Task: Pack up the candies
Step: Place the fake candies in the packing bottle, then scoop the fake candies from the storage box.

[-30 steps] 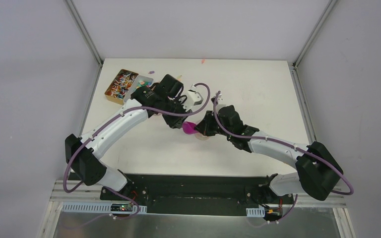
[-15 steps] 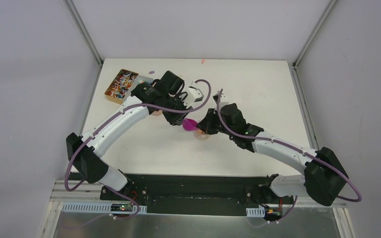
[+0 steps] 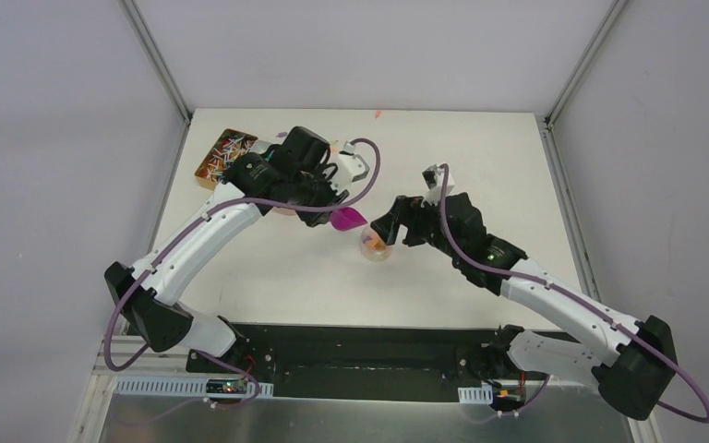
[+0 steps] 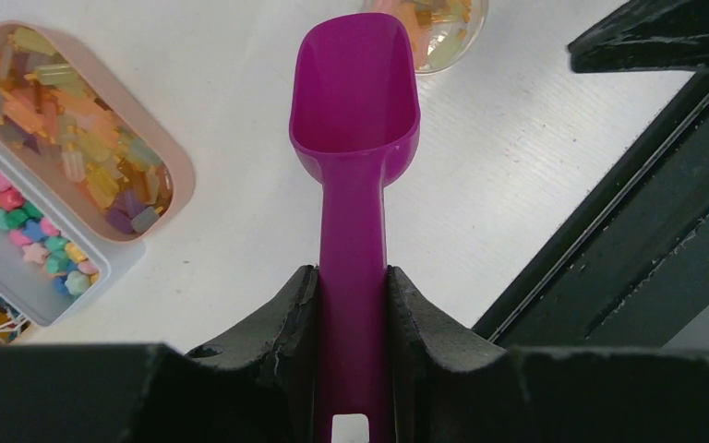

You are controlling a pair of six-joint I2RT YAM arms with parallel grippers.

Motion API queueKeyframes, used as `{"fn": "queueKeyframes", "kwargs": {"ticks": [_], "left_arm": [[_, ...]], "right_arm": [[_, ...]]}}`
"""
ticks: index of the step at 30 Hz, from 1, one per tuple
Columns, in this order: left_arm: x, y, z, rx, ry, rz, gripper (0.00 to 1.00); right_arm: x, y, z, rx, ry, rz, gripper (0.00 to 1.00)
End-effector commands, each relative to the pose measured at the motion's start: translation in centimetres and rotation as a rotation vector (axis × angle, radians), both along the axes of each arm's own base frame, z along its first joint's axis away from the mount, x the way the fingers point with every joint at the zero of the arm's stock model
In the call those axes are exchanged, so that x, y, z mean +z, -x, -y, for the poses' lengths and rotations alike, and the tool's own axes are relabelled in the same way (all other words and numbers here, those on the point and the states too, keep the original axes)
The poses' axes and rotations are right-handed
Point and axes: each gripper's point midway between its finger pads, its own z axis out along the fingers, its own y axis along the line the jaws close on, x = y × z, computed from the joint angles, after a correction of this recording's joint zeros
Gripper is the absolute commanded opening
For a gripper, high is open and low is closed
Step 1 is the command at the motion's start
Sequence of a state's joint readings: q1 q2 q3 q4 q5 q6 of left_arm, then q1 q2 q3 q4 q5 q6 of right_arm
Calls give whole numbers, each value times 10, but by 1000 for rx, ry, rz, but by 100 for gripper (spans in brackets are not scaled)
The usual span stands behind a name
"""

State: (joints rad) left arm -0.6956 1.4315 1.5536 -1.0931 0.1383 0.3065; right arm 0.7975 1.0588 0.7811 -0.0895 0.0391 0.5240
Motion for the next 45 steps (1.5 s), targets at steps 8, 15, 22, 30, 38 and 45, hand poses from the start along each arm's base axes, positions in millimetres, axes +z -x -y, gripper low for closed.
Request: {"fn": "queueKeyframes", "kwargs": {"ticks": [8, 15, 22, 30, 38, 45], "left_arm": [[50, -32, -50, 219, -49, 237, 0], [50, -56, -112, 409, -31, 218, 0], [39, -73, -159, 533, -125, 175, 0], [29, -101, -200, 634, -209, 108, 0], [15, -130, -208, 615, -229, 33, 0], [-20, -134, -224, 651, -332, -71, 0]], "right_arm": [[34, 20, 39, -77, -12, 41, 100], [50, 26, 58, -91, 19, 111, 100], [52, 36, 55, -9, 46, 138, 100], [53, 47, 51, 64, 52, 139, 100], [52, 40, 51, 61, 97, 163, 100], [56, 35, 50, 40, 75, 172, 100]]}}
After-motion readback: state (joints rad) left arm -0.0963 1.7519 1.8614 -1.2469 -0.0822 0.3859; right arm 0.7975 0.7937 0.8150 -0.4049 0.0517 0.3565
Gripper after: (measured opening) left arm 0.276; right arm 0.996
